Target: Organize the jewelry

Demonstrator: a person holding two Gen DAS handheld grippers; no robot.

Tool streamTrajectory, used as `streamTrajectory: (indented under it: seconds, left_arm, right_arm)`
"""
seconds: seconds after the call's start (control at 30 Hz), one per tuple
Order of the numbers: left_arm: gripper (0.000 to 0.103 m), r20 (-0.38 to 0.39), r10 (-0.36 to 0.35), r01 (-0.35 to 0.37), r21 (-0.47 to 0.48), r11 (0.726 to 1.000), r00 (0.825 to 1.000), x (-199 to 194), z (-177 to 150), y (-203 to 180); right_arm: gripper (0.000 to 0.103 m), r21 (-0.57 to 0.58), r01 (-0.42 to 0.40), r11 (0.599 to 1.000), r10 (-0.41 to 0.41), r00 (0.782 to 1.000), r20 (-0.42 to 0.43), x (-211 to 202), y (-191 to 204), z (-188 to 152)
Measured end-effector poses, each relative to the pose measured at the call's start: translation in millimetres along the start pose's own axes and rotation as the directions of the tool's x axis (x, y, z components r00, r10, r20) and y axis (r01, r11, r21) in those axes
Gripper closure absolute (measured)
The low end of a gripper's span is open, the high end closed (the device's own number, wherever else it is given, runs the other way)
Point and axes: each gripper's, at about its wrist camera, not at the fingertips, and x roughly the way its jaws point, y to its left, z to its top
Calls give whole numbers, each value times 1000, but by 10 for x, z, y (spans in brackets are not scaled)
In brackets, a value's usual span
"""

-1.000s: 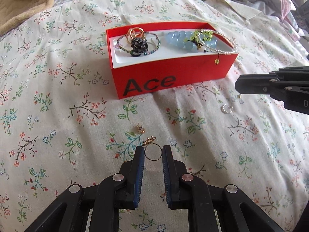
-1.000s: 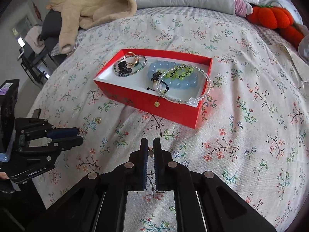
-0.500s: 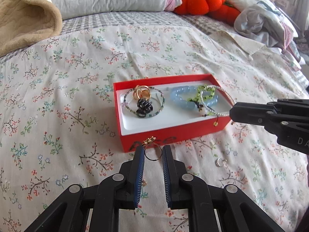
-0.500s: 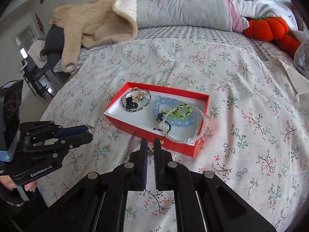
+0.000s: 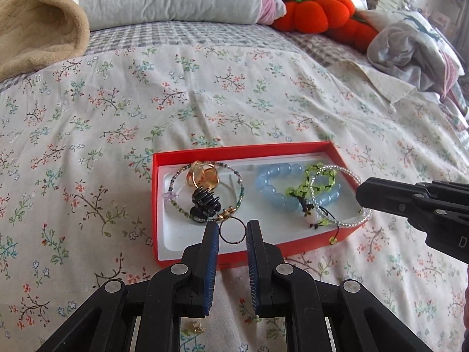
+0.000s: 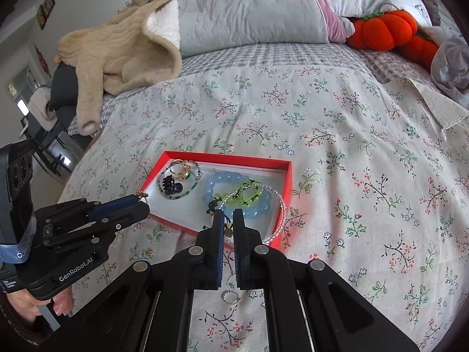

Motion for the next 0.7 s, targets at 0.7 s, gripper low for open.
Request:
streamTrajectory:
  seconds: [0.7]
  left_arm:
    - [60, 9, 44, -44, 36, 998, 999, -5, -8, -72]
  right_arm:
    - [95, 5, 1, 1000, -1, 1000, -11, 79, -56, 26]
